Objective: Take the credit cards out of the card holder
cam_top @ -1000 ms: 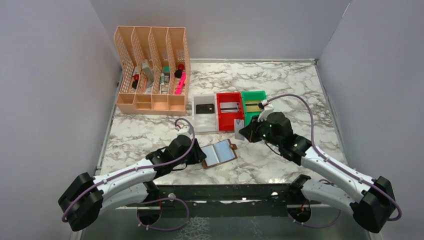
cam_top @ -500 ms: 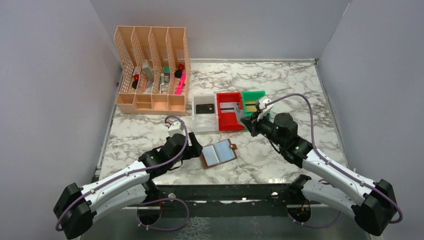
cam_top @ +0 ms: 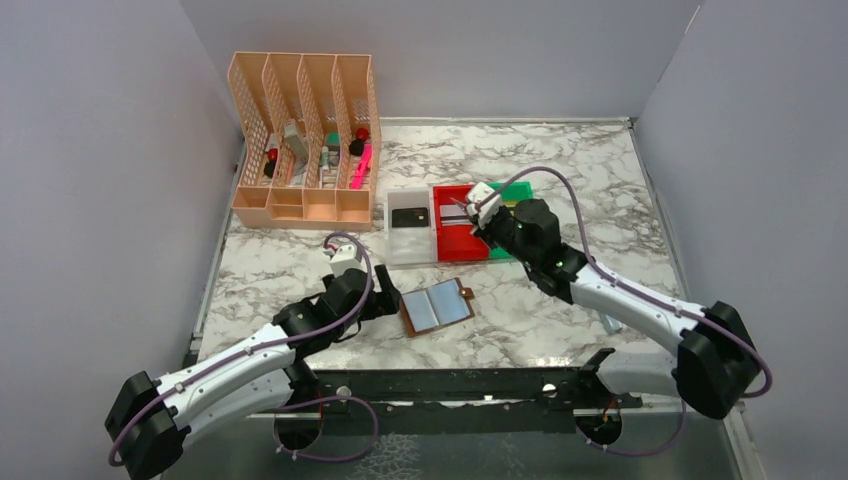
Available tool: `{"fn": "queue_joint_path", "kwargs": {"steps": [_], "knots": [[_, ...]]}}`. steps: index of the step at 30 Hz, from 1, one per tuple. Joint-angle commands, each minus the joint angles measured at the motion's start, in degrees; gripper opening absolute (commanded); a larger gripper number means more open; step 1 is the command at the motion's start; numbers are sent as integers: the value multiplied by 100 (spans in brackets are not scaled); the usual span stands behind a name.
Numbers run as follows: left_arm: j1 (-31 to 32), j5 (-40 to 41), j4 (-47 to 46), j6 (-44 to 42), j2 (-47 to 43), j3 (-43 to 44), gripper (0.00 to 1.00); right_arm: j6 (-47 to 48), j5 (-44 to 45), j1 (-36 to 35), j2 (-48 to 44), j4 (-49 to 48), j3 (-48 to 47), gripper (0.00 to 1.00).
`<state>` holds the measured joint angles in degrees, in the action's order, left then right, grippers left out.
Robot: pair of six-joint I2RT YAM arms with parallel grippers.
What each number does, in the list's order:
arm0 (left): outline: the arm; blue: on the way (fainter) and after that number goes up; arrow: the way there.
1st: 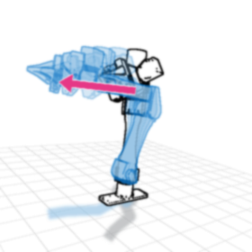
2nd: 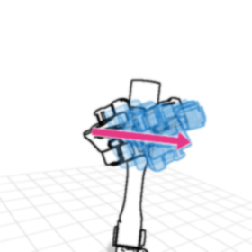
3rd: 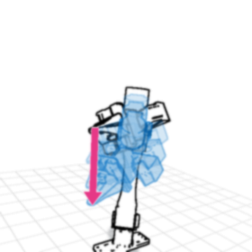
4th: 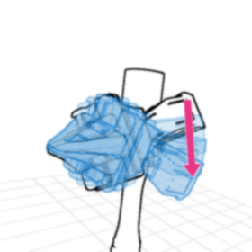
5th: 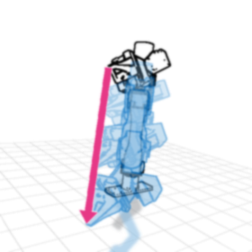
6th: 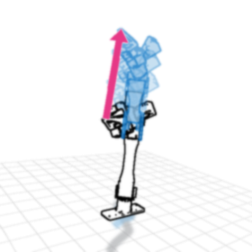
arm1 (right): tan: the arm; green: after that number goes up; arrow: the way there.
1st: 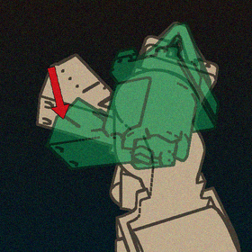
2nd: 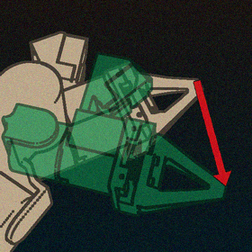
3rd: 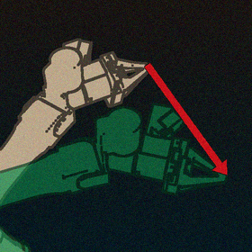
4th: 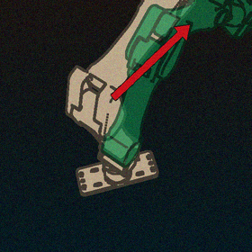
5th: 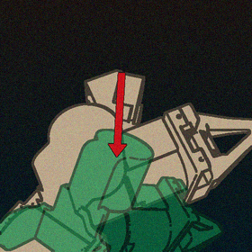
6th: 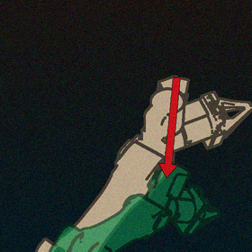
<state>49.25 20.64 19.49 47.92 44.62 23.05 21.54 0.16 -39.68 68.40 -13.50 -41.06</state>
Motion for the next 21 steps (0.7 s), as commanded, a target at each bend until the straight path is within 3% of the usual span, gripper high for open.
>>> {"fn": "queue_joint_path", "kwargs": {"steps": [1, 8, 21], "knots": [[25, 181, 58, 42, -155, 42, 94, 1170, 330, -4, 881, 215, -614, 1], [17, 220, 187, 17, -419, 37, 94, 2166, 796, 53, 2145, -394, -839, 1], [14, 429, 631, 57, -1071, -72, 95, 2944, 1054, 110, 3607, -719, -1547, 1]]}}
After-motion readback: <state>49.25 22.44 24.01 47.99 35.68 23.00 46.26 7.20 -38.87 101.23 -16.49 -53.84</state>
